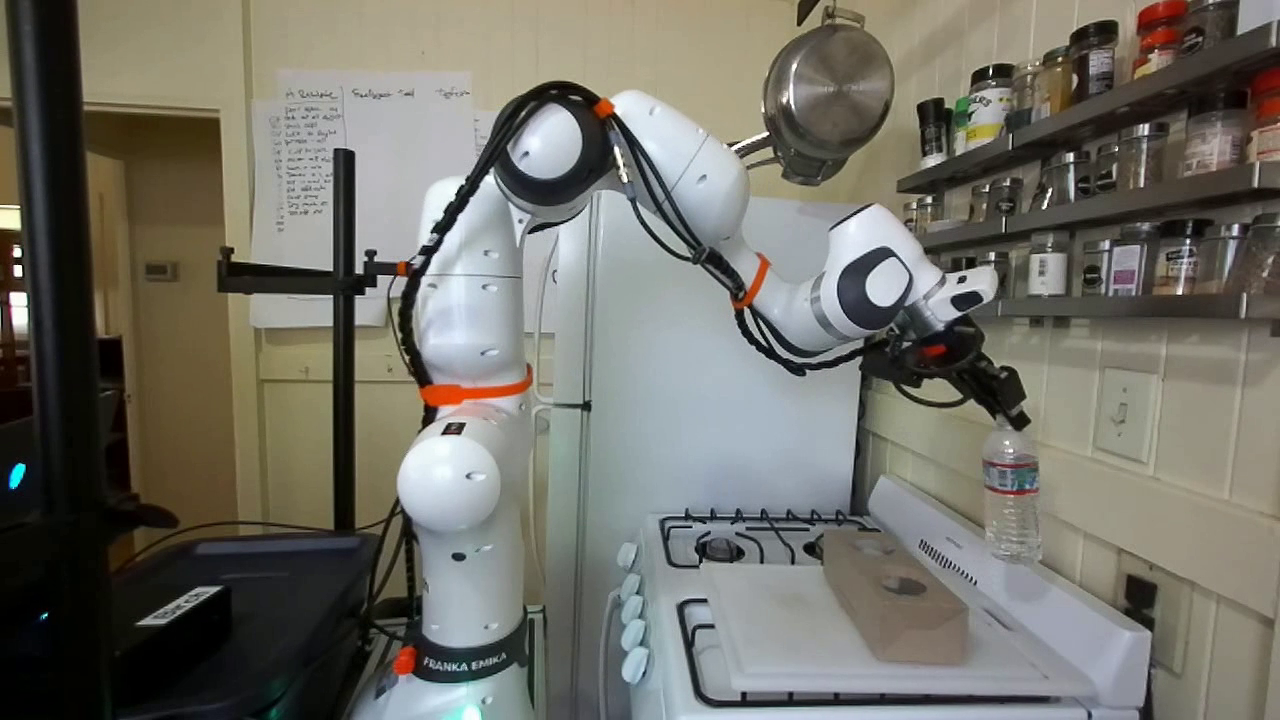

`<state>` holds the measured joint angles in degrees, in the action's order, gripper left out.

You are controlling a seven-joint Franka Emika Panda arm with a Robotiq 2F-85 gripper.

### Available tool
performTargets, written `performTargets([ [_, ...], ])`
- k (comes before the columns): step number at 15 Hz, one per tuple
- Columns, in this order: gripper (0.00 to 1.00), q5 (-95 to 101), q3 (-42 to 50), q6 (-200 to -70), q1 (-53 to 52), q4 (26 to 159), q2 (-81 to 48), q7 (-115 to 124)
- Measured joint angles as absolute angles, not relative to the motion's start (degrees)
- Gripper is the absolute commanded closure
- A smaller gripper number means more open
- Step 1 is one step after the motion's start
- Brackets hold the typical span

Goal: Pick the water bottle and put it in the cup holder

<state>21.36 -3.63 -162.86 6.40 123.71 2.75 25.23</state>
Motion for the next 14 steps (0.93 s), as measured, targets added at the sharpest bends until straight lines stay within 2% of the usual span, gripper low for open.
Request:
performTargets([
  [7, 0.92, 17.72, -3.72, -161.54, 5.68, 127.13, 8.69, 24.36],
  [14, 0.92, 10.85, -3.04, -151.46, 4.76, 130.54, 14.71, 17.19],
])
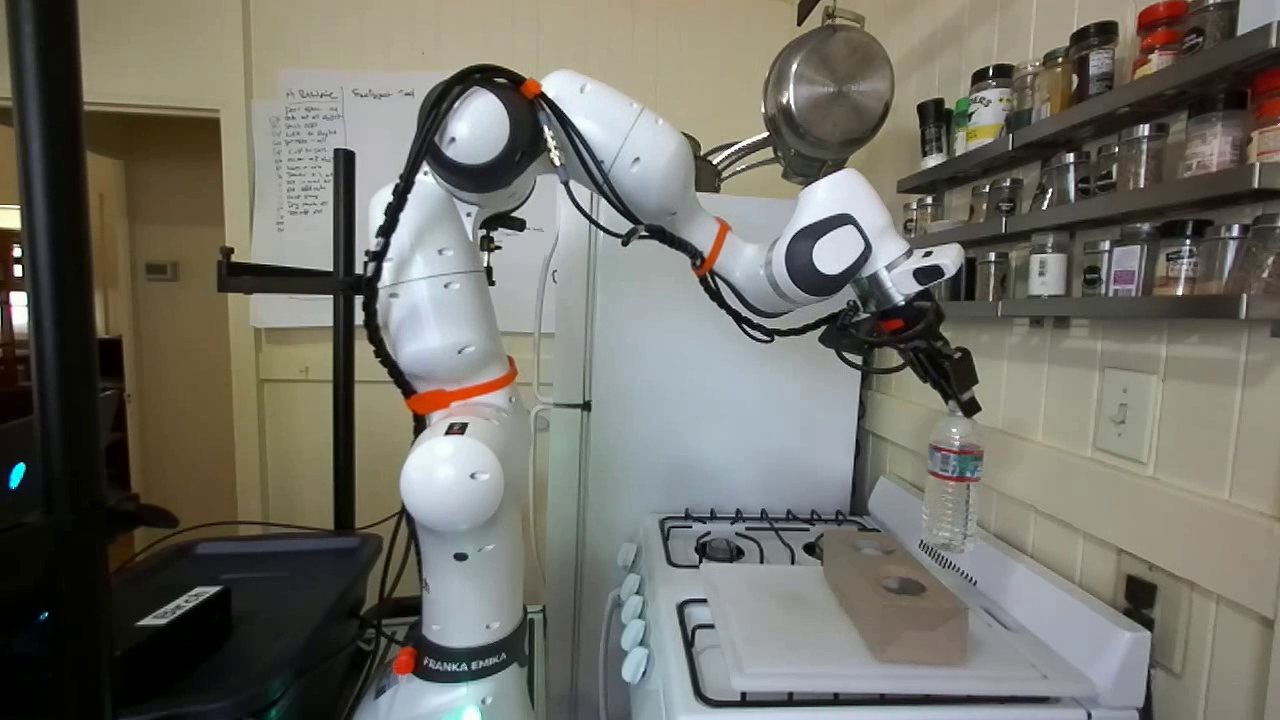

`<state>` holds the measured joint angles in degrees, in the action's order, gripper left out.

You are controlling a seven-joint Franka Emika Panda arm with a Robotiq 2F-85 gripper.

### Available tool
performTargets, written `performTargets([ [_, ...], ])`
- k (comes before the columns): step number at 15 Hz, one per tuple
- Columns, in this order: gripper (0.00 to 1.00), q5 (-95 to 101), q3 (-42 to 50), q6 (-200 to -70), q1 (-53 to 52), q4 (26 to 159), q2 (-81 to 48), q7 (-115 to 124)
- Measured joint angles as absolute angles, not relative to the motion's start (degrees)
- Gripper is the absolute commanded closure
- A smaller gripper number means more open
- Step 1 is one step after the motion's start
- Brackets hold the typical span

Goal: Pick the water bottle and put it in the cup holder

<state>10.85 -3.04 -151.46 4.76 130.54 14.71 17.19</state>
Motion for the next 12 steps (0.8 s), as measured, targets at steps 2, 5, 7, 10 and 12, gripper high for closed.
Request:
performTargets([
  [2, 0.92, 9.83, -2.7, -149.7, 4.68, 131.44, 16.28, 15.48],
  [5, 0.92, 8.18, -1.99, -149.33, 4.25, 133.04, 17.9, 12.37],
  [7, 0.92, 6.59, -1.38, -149.32, 3.59, 134.24, 18.46, 10.13],
  [10, 0.92, 4.17, -0.55, -149.17, 2.56, 136.03, 18.84, 7.26],
  [12, 0.92, 3.36, 0.01, -149.07, 2.22, 137.19, 19.34, 5.93],
])
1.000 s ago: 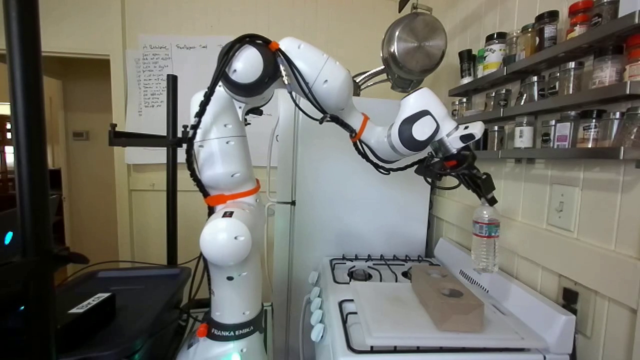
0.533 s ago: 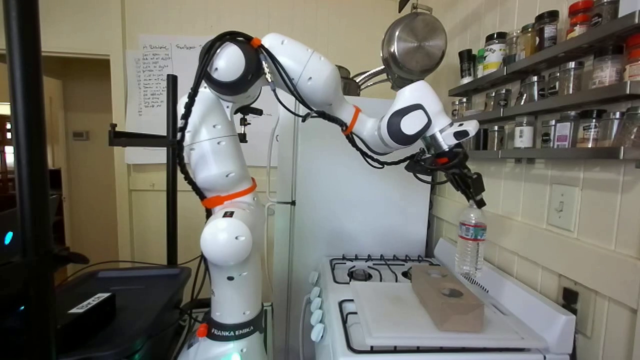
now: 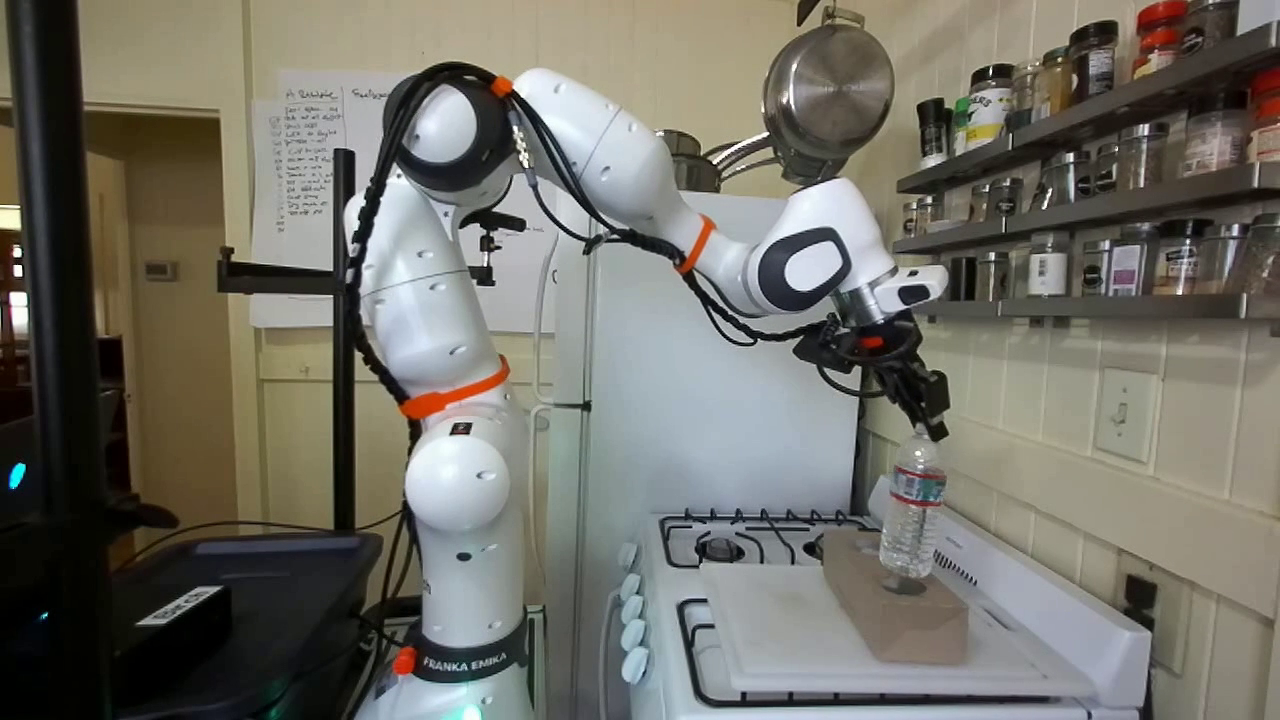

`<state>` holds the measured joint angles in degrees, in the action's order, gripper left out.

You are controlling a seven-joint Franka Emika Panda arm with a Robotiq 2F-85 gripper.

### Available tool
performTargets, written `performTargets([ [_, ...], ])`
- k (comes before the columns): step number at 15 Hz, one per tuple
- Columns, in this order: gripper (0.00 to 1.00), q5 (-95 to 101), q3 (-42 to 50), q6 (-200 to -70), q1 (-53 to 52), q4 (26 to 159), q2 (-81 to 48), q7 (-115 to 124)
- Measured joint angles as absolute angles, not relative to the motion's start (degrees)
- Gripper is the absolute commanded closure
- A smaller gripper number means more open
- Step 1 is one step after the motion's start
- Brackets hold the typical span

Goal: Pick the water bottle and put it in the cup holder

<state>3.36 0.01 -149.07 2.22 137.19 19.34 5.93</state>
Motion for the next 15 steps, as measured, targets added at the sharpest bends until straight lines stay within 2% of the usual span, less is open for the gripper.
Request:
performTargets([
  [9, 0.92, 1.28, 1.73, -149.47, 1.22, 141.03, 21.51, 0.95],
  [15, 0.92, -1.02, 3.28, -154.53, 0.02, 143.55, 21.77, -1.75],
])
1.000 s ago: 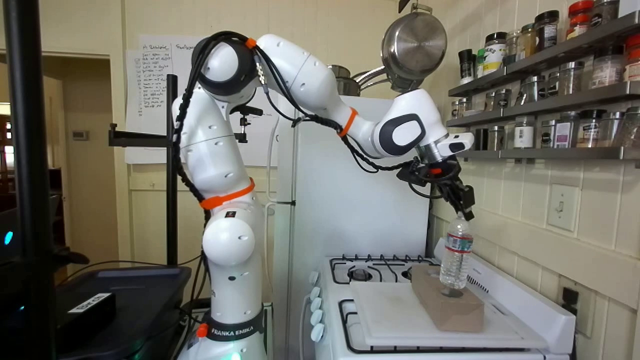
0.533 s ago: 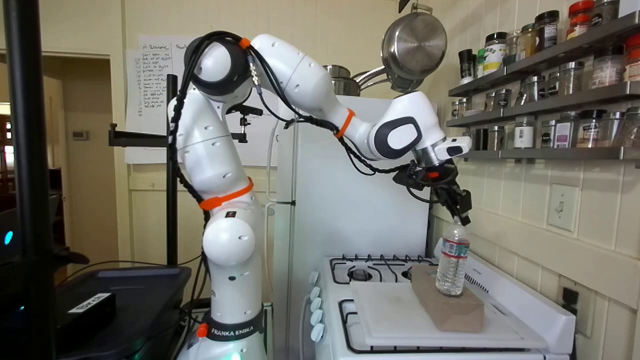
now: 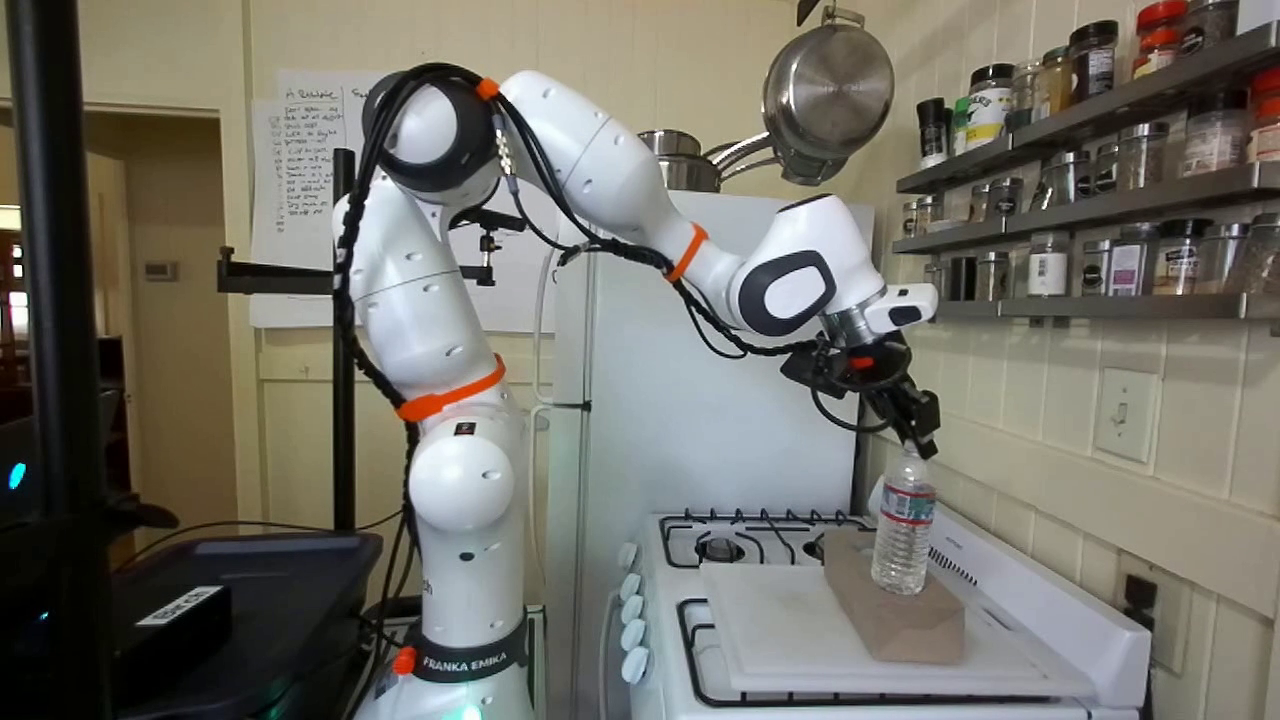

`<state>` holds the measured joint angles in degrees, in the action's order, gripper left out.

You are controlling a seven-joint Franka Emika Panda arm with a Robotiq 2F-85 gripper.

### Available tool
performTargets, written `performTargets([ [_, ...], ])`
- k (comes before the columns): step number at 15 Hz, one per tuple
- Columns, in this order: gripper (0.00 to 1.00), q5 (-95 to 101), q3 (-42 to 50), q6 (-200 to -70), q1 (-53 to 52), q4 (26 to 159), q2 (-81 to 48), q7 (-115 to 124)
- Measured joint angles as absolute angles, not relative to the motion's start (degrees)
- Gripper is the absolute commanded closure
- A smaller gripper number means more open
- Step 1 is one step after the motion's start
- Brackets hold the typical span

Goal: Pick the water bottle and put it in the cup holder

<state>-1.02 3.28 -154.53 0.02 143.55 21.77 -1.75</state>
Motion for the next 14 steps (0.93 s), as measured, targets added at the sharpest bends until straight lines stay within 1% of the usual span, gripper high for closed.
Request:
performTargets([
  [4, 0.92, -1.47, 3.94, -157.64, -0.7, 144.73, 21.86, -3.52],
  [14, 0.92, -2.14, 6.16, -157.91, -2.65, 147.97, 22.33, -8.3],
])
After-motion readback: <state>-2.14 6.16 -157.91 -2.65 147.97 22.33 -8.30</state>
